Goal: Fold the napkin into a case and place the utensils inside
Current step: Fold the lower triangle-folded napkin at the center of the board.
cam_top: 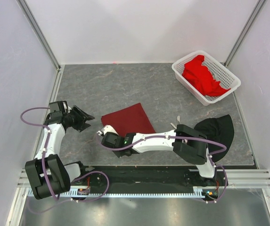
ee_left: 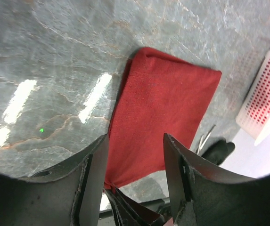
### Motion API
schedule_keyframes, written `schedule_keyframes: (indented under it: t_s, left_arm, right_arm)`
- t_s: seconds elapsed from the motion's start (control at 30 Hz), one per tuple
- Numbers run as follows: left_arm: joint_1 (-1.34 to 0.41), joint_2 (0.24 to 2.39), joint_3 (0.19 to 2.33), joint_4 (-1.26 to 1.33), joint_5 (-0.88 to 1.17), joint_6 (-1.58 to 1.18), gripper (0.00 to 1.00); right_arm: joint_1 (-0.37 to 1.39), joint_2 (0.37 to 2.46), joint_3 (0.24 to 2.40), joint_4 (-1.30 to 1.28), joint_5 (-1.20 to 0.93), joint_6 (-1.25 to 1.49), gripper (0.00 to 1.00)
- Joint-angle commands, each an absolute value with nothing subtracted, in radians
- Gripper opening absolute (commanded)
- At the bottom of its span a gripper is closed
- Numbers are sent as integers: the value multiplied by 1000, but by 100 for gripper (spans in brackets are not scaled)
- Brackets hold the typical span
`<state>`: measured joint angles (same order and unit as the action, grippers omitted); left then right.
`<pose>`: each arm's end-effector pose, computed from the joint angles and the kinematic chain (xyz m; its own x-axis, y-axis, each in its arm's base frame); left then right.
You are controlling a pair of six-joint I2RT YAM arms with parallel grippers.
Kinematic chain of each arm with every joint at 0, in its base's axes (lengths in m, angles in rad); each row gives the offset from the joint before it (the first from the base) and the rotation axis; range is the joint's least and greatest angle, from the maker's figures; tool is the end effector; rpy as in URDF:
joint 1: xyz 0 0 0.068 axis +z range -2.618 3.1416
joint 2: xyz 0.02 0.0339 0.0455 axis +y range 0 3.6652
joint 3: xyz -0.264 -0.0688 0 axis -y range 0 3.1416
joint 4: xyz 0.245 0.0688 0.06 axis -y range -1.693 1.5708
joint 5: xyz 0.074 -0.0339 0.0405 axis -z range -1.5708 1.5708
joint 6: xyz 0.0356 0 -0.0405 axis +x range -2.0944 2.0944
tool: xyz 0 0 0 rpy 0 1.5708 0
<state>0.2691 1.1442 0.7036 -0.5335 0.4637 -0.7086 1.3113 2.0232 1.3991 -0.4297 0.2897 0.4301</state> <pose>0.2138 0.0425 0.2161 -0.6084 -0.7716 -0.1859 -0.5155 0.5623 -0.6466 0.1183 0.4060 0.1625 -0.5738 -0.6042 -0.5528 -0.7159 0.6979 -0.0196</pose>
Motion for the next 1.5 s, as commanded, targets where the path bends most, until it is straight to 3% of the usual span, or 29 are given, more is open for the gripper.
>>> schedule_keyframes:
  t_s: [0.0, 0.27, 0.57, 0.7, 1.23, 1.47]
  left_arm:
    - [272, 1157, 673, -434, 563, -680, 59]
    - [222, 1189, 629, -345, 549, -735, 63]
    - [150, 1177, 491, -98, 538, -890, 64]
    - [129, 1196, 472, -26, 497, -908, 70]
    - [57, 1413, 534, 80, 471, -942, 68]
    - [35, 1538, 583, 118, 465, -948, 62]
  right_arm:
    - [1275, 1913, 1384, -433, 266, 475, 0]
    - [1155, 1721, 1218, -269, 51, 583, 0]
    - [1072, 1618, 1114, -169, -52, 650, 0]
    - [1037, 1575, 1078, -130, -89, 673, 0]
    - [1009, 1535, 1065, -94, -147, 699, 0]
    - [1008, 1546, 1039, -68, -179, 701, 0]
